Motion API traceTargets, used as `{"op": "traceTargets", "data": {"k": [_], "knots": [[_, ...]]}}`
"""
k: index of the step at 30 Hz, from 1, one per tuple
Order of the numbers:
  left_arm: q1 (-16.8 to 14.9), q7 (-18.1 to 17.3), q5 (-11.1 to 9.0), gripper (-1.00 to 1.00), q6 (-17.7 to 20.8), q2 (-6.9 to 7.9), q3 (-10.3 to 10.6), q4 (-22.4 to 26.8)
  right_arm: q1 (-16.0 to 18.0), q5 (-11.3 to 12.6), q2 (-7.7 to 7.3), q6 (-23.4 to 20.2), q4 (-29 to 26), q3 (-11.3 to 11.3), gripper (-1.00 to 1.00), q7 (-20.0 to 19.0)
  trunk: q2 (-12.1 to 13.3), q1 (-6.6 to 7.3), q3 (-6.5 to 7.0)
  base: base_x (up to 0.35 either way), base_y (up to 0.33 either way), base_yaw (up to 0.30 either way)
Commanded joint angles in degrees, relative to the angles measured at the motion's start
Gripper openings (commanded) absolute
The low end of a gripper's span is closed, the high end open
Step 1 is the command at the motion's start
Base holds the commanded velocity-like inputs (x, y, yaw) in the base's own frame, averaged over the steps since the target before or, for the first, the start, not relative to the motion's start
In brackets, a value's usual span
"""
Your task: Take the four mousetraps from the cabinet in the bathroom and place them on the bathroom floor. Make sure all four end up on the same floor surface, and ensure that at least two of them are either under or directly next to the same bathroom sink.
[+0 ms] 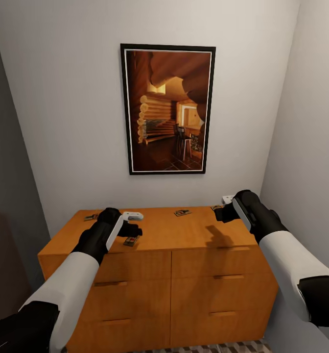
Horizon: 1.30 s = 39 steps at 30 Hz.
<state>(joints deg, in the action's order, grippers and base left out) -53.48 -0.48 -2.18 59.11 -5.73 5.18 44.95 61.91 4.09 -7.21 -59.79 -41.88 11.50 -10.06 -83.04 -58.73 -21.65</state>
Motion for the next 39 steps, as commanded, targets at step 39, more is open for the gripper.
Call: {"op": "traceTargets", "data": {"k": [39], "knots": [[-2.1, 0.4, -0.3, 1.0, 0.3, 0.12, 0.2, -2.6, 0.1, 0.6, -0.08, -0.2, 0.0, 0.3, -1.0, 0.2, 0.0, 0.0, -0.07, 0.0, 0.0, 0.0]]}}
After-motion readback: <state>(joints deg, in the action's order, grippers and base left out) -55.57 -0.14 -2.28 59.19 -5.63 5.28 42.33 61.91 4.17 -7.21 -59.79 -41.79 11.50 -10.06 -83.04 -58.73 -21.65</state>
